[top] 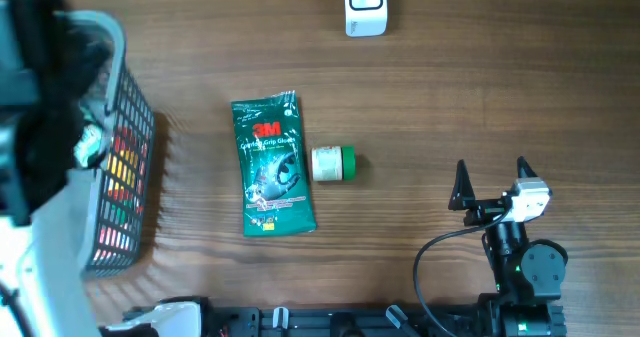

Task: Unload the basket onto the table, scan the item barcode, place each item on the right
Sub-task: 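Reach into the basket and grasp the red-capped sauce bottle with left gripper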

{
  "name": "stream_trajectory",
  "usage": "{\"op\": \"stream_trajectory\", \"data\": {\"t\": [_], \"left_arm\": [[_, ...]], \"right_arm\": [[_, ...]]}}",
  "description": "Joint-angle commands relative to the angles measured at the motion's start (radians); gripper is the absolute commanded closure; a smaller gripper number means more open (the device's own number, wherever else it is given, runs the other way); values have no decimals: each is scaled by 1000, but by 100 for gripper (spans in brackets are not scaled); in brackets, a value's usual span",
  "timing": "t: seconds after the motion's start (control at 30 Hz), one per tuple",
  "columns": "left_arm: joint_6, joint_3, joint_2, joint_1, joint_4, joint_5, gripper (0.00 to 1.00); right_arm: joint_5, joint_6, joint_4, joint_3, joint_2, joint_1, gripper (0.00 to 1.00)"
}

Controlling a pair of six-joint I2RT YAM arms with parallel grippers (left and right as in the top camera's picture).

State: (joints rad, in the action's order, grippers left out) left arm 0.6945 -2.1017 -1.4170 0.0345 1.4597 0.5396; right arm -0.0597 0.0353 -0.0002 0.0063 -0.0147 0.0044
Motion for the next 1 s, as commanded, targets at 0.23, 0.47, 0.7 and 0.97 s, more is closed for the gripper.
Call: {"op": "stream_trajectory", "data": {"t": [0.23, 0.47, 0.7, 0.97], "left_arm": [[-350, 119, -144, 453, 31, -182, 0], [-670, 294, -254, 461, -86, -406, 0], [-692, 467, -415, 463, -148, -426, 0], [-818, 482, -557, 468, -167, -573, 0]], "right_arm": [[-5, -9, 2, -1, 5, 3, 0], [-5, -9, 2, -1, 5, 3, 0], [-5, -9, 2, -1, 5, 3, 0], [-5, -9, 2, -1, 5, 3, 0]]}}
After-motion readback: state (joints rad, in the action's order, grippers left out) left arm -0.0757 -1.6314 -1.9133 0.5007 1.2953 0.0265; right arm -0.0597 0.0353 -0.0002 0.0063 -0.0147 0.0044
